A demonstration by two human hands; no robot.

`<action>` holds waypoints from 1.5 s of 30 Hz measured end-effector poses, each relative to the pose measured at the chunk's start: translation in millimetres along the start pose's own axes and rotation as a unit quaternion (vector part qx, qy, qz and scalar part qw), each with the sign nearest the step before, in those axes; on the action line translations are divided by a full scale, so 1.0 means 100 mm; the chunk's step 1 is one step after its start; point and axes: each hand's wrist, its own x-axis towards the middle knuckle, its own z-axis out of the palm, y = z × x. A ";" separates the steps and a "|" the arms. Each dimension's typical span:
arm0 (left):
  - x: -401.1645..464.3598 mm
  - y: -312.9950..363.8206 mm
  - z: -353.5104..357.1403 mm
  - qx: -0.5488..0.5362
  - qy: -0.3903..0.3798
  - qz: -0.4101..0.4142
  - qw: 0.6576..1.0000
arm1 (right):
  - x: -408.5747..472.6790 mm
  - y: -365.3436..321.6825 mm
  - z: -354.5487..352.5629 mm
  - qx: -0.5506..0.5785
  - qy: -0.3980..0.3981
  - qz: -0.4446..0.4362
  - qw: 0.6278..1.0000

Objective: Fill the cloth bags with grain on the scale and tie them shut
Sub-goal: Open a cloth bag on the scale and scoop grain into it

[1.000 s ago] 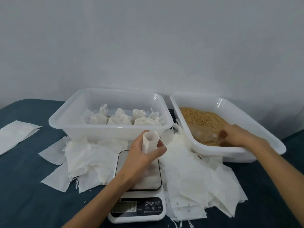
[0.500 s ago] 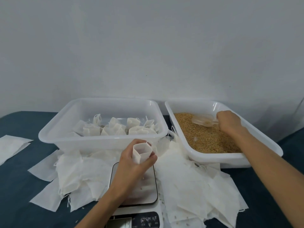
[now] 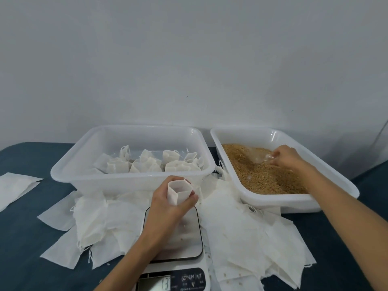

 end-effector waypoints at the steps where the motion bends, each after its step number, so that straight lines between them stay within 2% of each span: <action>1: 0.00 0.00 0.01 0.000 0.000 0.002 1.000 | -0.02 0.04 0.00 0.010 -0.018 -0.001 1.000; 3: -0.01 0.00 0.02 -0.002 -0.004 0.005 1.000 | -0.05 0.12 0.02 0.003 -0.057 -0.013 0.998; 6: -0.01 -0.01 0.02 0.002 -0.007 0.006 1.000 | -0.11 0.19 0.05 0.011 -0.067 -0.018 0.997; 12: 0.01 -0.04 0.00 0.018 -0.001 0.011 1.000 | -0.24 0.10 -0.06 -0.015 -0.007 -0.051 0.999; 18: -0.01 -0.05 0.03 0.004 -0.017 -0.006 1.000 | -0.74 -0.26 -0.13 0.088 0.035 -0.165 0.982; 23: -0.03 -0.01 0.05 -0.007 -0.023 -0.018 1.000 | -1.25 -0.64 -0.24 0.163 0.009 -0.277 0.947; 27: -0.05 0.05 0.07 0.009 -0.023 -0.024 0.999 | -1.53 -0.80 -0.30 0.109 -0.009 -0.378 0.919; 30: -0.09 0.08 0.08 0.049 -0.025 -0.021 0.998 | -1.61 -0.86 -0.31 0.018 0.032 -0.429 0.903; 45: -0.09 0.07 0.09 -0.003 -0.047 -0.021 0.999 | -1.70 -1.06 -0.42 -0.126 0.190 -0.501 0.835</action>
